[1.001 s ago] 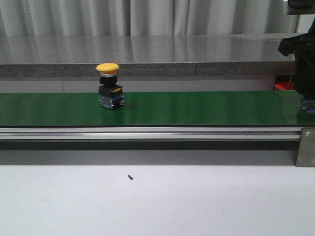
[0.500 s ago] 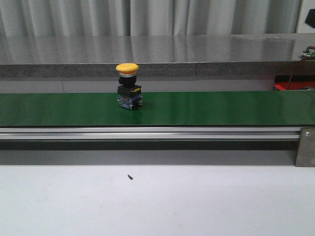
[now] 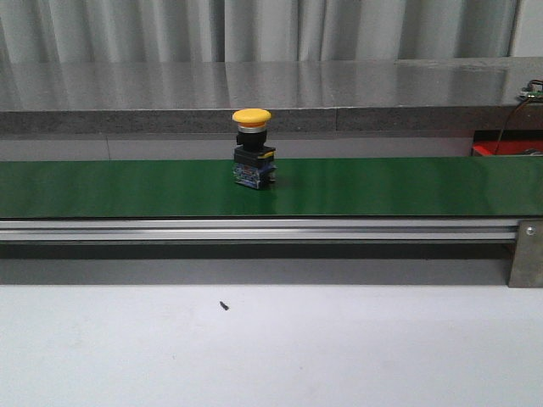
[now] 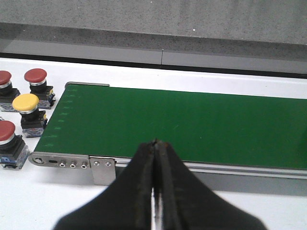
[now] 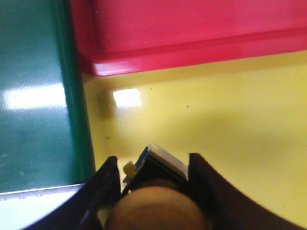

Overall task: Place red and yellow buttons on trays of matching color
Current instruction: 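Lower the yellow button into the yellow tray and open the right gripper, then grasp the second yellow button on the belt with the right gripper, then place the second yellow button into the yellow tray and release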

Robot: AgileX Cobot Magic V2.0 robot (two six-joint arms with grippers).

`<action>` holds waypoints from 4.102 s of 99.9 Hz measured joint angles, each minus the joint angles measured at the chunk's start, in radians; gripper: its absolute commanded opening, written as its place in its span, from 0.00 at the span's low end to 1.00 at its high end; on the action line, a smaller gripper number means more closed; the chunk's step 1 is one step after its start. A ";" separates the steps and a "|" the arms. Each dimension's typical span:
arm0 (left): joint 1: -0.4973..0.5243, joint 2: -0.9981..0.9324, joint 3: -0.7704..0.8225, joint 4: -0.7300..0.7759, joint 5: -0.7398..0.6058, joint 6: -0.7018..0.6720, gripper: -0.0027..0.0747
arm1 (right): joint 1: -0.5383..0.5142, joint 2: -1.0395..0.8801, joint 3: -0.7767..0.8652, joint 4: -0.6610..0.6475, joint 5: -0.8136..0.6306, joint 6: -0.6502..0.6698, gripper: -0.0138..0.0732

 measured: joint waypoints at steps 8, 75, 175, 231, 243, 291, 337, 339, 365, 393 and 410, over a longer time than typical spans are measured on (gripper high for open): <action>0.000 0.000 0.000 0.000 0.000 0.000 0.01 | 0.000 0.036 0.025 0.011 -0.029 0.000 0.34; 0.000 0.000 0.000 0.000 0.000 0.000 0.01 | 0.000 0.180 0.043 0.034 -0.108 -0.006 0.61; 0.000 0.000 0.000 0.000 0.000 0.000 0.01 | 0.222 -0.089 0.043 0.331 -0.102 -0.343 0.79; 0.000 0.000 0.000 0.000 0.000 0.000 0.01 | 0.399 0.055 -0.141 0.347 -0.058 -0.404 0.79; 0.000 0.000 0.000 0.000 0.000 0.000 0.01 | 0.401 0.108 -0.182 0.347 -0.052 -0.406 0.79; 0.000 0.000 0.000 -0.002 0.000 0.000 0.01 | 0.401 0.215 -0.212 0.238 -0.016 -0.364 0.39; 0.000 0.000 0.000 -0.002 0.000 0.000 0.01 | 0.242 0.069 -0.212 0.197 0.077 -0.333 0.39; 0.000 0.000 0.000 -0.002 0.000 0.000 0.01 | 0.219 0.061 -0.212 0.195 0.082 -0.329 0.39; 0.000 0.000 0.000 -0.002 0.000 0.000 0.01 | -0.074 -0.003 -0.179 0.191 0.115 -0.266 0.39; 0.000 0.000 0.000 -0.002 0.000 0.000 0.01 | -0.197 0.012 -0.075 0.202 -0.005 -0.245 0.39; 0.000 0.000 0.000 -0.002 0.000 0.000 0.01 | -0.199 0.084 -0.021 0.206 -0.074 -0.245 0.39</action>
